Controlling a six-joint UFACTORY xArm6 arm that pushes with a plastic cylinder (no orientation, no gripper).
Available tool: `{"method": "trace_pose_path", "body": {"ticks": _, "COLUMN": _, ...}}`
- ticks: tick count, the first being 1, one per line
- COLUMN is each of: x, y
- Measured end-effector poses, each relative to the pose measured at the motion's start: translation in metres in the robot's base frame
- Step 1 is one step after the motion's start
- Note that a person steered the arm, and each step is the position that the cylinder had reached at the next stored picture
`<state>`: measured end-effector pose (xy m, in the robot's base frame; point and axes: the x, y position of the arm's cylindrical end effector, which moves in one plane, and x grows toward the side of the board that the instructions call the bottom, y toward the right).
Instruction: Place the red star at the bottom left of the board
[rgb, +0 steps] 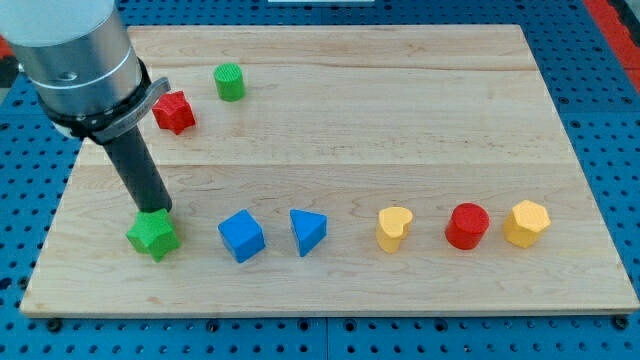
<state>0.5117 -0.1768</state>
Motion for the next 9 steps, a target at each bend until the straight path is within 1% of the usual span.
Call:
{"method": "trace_pose_path", "body": {"ticks": 1, "x": -0.033, "y": 0.016}}
{"method": "trace_pose_path", "body": {"ticks": 2, "x": -0.096, "y": 0.069}}
{"method": "trace_pose_path", "body": {"ticks": 3, "x": -0.155, "y": 0.107}}
{"method": "trace_pose_path", "body": {"ticks": 4, "x": -0.188, "y": 0.032}}
{"method": "trace_pose_path", "body": {"ticks": 5, "x": -0.178, "y": -0.021}}
{"method": "trace_pose_path", "body": {"ticks": 6, "x": -0.148, "y": -0.012}}
{"method": "trace_pose_path", "body": {"ticks": 7, "x": -0.187, "y": 0.019}}
{"method": "trace_pose_path", "body": {"ticks": 8, "x": -0.153, "y": 0.004}}
{"method": "trace_pose_path", "body": {"ticks": 9, "x": -0.102, "y": -0.049}}
